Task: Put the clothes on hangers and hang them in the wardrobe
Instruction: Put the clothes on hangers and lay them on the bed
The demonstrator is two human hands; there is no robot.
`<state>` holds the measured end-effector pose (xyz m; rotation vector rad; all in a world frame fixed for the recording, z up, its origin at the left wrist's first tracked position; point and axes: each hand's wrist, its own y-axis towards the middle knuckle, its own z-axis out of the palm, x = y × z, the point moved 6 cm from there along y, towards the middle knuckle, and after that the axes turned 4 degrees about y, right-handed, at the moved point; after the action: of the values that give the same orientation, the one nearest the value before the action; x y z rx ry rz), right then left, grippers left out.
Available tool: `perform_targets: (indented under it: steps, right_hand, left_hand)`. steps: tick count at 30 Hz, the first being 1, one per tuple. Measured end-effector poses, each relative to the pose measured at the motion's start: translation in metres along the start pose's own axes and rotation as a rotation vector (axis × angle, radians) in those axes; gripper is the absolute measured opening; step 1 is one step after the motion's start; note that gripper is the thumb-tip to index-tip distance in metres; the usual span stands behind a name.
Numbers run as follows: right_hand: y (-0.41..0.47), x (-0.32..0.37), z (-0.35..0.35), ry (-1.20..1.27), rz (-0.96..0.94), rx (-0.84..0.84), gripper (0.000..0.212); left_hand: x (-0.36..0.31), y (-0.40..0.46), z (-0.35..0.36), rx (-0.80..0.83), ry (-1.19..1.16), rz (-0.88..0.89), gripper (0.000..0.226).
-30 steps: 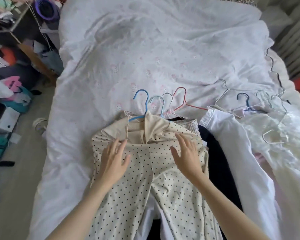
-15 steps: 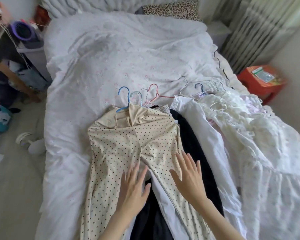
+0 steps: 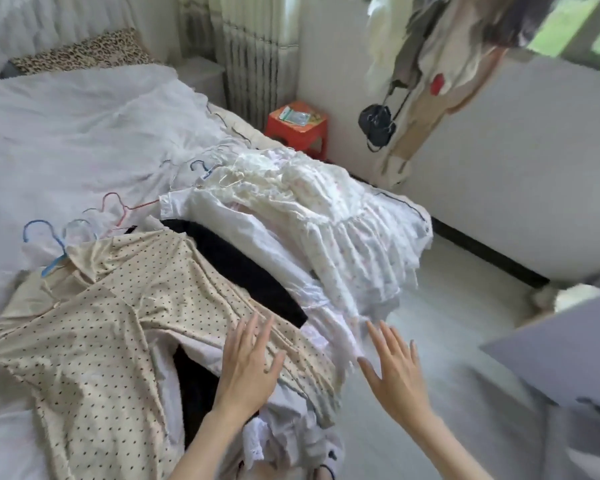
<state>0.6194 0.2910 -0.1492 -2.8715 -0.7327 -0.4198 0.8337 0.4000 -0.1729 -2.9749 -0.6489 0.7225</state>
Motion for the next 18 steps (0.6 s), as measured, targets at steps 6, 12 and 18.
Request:
perform_targets:
  steps: [6,12,18]
  right_hand:
    - [-0.025,-0.122,-0.056,0.056,0.270,-0.175,0.056]
    - [-0.031,-0.254,-0.134,0.108,0.498,-0.422,0.058]
    - [-0.052,-0.366,-0.208,0.133,0.660,-0.618,0.067]
  left_hand:
    - [-0.126,0.049,0.035,0.034,0.047,0.328,0.068]
    - [-0.297,0.132,0.060,0.058,0.081,0.575,0.065]
    - [-0.478,0.160,0.103,0.046,0.070,0.881,0.059]
